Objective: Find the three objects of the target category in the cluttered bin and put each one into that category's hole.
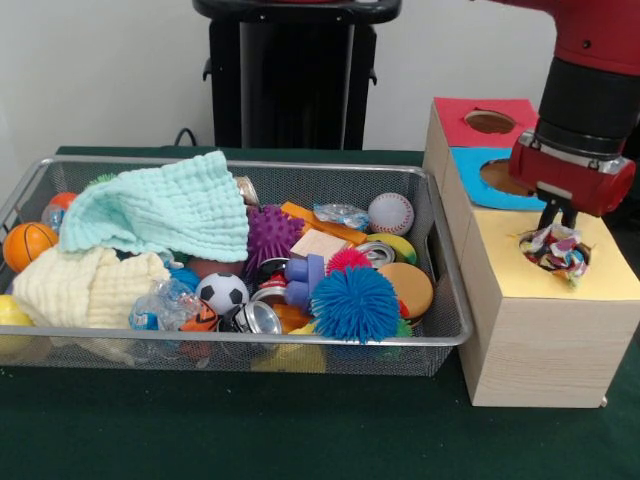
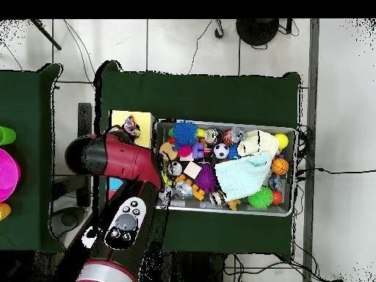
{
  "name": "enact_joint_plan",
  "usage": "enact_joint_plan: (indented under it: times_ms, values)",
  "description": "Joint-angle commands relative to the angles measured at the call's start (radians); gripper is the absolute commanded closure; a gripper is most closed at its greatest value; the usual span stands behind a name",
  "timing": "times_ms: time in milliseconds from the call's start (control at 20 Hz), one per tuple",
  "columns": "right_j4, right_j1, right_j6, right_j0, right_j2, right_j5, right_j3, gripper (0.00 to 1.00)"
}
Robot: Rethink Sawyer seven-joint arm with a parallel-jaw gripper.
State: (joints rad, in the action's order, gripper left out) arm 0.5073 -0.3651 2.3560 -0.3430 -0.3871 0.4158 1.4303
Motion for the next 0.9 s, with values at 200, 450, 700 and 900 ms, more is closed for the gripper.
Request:
enact_joint_plan:
  times_ms: [200,450,700,900]
  values:
    - [0.011,0.099,0.191,0.037,0.037,-0.007,0.002,1.00]
    - [0.011,0.101,0.166,0.064,0.083,-0.021,0.041,1.00]
    - [0.012,0.070,0.154,0.076,0.089,0.021,0.043,1.00]
    - [0.014,0.028,0.154,0.068,0.098,0.045,0.077,1.00]
